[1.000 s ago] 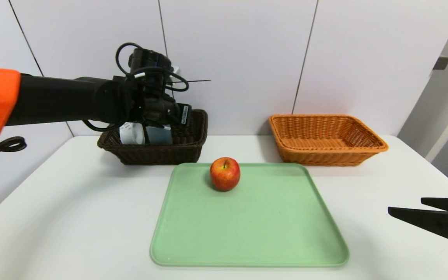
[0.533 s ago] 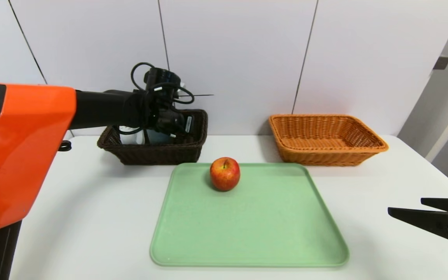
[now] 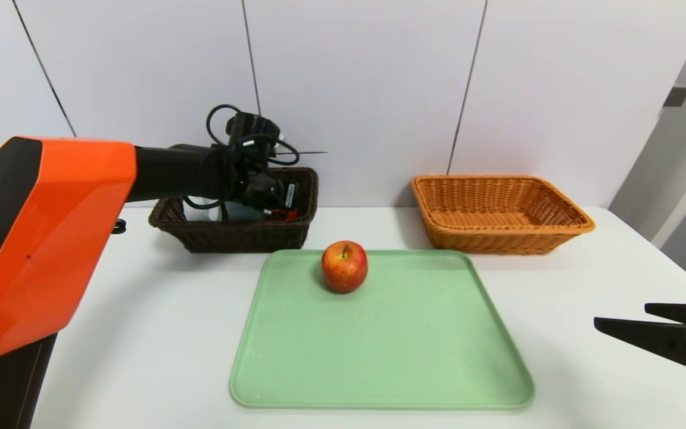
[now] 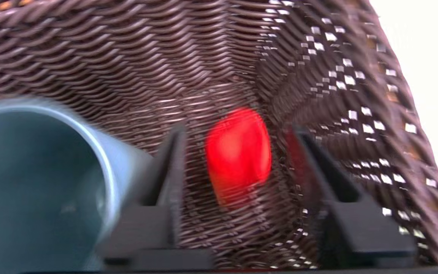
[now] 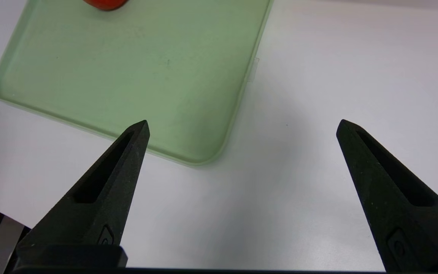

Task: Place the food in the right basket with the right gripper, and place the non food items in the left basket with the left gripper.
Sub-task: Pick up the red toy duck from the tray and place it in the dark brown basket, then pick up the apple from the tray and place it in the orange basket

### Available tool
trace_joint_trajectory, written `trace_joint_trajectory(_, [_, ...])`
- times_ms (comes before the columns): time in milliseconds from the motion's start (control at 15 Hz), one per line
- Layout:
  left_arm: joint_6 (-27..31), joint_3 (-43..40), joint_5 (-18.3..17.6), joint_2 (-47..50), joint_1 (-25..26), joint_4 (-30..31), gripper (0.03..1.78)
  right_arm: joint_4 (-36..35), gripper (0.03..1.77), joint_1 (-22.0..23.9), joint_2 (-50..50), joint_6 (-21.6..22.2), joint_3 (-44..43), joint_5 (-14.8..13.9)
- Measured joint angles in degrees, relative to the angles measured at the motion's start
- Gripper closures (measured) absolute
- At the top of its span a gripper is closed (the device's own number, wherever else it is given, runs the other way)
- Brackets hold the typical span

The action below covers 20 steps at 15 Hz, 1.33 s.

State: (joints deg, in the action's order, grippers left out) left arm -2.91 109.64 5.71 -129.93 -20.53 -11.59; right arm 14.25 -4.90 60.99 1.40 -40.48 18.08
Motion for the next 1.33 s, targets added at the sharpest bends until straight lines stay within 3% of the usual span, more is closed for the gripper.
trace_joint_trajectory(267, [-0.5, 0.1, 0.0, 1.2, -0.1, -0.9, 0.51, 0.0, 0.10, 0.0, 0.0, 0.0, 0.0, 0.0])
trace_joint_trajectory(533, [-2.0, 0.0, 0.0, 7.6, -0.4, -4.7, 0.35, -0.1, 0.10, 0.2, 0.0, 0.0, 0.0, 0.0])
trace_joint_trajectory(867, [-9.8, -2.0, 0.0, 19.3, -4.3, -17.5, 0.24, -0.3, 0.10, -0.4, 0.9, -0.3, -1.4, 0.5])
trace_joint_trajectory(1067, [-11.0, -9.9, -0.3, 26.8, -7.2, -20.0, 0.19, -3.0, 0.10, -1.2, 2.9, -0.5, -3.1, 2.0])
trace_joint_trajectory(1333, [-11.1, -24.1, -0.5, 37.5, -11.9, -20.0, 0.16, -5.7, 0.10, -5.5, 7.6, -0.4, -6.6, 2.2])
